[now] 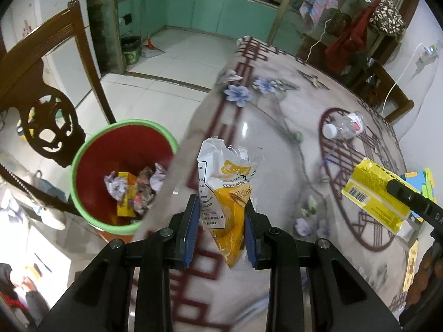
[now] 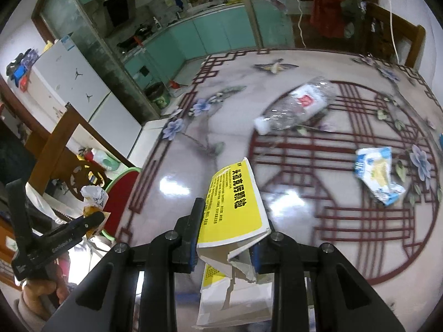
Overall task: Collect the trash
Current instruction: 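Carry wrapper and yellow box over the red bucket and release both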
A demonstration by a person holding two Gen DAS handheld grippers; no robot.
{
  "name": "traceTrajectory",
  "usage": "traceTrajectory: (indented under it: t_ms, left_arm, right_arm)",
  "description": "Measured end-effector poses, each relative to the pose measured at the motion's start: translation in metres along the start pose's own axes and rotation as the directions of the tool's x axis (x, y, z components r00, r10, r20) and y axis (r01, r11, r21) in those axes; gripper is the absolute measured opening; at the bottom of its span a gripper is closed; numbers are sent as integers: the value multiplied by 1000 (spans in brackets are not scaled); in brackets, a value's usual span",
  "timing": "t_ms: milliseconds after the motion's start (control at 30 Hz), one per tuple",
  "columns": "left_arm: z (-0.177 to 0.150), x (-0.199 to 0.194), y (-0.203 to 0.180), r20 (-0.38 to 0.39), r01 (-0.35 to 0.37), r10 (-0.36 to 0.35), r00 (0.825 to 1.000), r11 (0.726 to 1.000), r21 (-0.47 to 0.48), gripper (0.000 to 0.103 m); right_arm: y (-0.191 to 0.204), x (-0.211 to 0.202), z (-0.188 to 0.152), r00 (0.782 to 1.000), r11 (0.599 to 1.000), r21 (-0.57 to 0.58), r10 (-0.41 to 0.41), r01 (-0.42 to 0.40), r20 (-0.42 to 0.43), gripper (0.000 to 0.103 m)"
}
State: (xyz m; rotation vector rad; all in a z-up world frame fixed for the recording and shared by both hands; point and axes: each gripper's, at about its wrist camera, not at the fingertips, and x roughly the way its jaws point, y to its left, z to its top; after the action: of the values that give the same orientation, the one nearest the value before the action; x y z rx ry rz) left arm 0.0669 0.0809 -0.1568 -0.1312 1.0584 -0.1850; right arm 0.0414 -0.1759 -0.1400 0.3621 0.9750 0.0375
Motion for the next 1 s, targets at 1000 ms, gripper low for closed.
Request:
traceTrajectory:
  t_ms: [1000]
  left_arm:
    - [35, 5, 186, -21, -33, 31, 999, 995, -99, 28]
  right_arm:
    - [212, 77, 6, 998, 990, -130, 50, -55, -41, 26]
